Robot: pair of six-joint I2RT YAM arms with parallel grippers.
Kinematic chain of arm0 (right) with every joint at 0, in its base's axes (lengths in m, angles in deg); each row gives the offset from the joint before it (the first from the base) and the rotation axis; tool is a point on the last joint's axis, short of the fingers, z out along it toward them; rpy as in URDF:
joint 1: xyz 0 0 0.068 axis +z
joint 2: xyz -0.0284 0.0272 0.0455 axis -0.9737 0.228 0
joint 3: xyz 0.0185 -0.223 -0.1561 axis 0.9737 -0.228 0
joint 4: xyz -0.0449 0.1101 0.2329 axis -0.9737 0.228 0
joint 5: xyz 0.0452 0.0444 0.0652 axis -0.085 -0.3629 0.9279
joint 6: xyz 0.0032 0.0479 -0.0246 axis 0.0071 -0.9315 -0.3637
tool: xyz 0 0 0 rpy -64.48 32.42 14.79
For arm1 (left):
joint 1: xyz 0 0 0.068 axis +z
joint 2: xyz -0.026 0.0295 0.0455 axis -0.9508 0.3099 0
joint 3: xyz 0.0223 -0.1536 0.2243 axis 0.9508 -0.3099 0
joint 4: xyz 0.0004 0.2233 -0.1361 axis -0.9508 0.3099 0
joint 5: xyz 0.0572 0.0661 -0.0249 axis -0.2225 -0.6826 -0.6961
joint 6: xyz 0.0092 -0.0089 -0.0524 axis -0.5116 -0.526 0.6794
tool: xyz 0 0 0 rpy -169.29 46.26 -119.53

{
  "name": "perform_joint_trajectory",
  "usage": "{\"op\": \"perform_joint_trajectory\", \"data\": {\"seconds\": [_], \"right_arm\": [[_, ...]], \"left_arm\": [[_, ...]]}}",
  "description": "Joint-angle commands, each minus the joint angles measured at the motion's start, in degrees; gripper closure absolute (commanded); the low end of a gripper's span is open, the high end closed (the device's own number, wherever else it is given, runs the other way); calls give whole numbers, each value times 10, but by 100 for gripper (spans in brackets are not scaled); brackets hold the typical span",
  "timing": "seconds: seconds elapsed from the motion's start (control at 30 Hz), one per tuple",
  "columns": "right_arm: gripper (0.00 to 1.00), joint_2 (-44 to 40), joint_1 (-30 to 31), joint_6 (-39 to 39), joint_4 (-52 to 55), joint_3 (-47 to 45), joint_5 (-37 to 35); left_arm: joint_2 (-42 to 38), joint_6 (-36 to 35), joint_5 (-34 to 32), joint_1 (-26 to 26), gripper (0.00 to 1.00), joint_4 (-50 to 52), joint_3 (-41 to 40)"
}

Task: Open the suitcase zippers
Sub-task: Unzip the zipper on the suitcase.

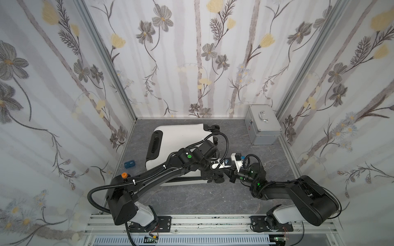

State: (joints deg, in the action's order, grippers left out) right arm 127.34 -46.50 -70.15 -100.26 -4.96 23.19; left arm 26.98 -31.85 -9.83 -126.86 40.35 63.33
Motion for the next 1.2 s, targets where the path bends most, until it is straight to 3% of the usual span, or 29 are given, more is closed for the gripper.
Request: {"op": "perform_joint_trajectory", "data": {"seconds": [0.0,0.17,0.27,0.37,0.53,0.63,0.83,1.17], "right_arm": [[100,0,-1,2,-74,4,-32],[100,0,1,4,-76,5,-32],[100,0,3,4,-80,2,-34],[100,-4,2,3,-81,2,-39],[100,0,-1,-3,-81,8,-46],[100,24,-7,-14,-105,12,-42],[100,57,-12,-30,-136,30,-26],[100,104,-27,-47,-147,80,-77]], "left_arm": [[12,-12,-48,-1,16,64,0],[50,-22,-45,-1,16,57,31],[78,-26,-34,-1,23,68,58],[101,-33,-25,-2,34,97,78],[84,-43,23,-1,69,131,77],[50,-50,60,-1,78,134,52],[-17,-50,101,-1,80,130,-1],[-122,-50,148,-2,80,100,-74]]}}
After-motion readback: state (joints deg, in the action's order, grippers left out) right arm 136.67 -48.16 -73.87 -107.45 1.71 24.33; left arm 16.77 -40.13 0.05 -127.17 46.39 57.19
